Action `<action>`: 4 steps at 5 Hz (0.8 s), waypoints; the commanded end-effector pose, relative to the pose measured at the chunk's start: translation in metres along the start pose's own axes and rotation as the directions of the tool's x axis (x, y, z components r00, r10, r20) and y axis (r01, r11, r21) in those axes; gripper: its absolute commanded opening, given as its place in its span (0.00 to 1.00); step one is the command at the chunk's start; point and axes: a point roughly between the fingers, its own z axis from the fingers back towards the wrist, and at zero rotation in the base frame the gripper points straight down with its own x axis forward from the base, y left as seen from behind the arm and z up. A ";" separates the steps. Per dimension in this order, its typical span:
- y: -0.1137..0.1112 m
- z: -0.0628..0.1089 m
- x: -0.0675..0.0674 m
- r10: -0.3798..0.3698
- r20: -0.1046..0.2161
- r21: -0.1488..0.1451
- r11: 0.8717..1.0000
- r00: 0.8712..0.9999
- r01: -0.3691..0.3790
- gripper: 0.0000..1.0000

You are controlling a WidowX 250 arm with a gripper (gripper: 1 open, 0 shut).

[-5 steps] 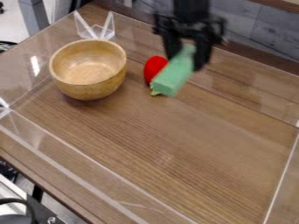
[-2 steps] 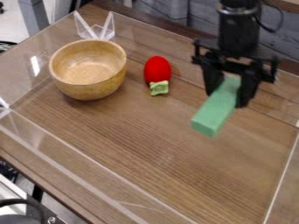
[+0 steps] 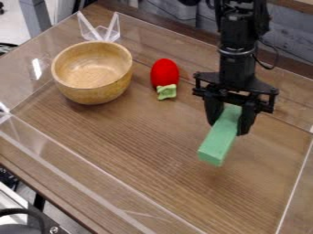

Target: Remove the green stick from the brown bowl and put it on the table

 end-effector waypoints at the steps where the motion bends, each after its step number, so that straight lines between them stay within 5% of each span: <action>1: 0.005 0.002 0.006 0.073 0.051 -0.015 0.997 0.996 -0.072 0.00; 4: 0.022 0.013 -0.009 0.022 0.026 0.000 1.000 0.999 -0.022 0.00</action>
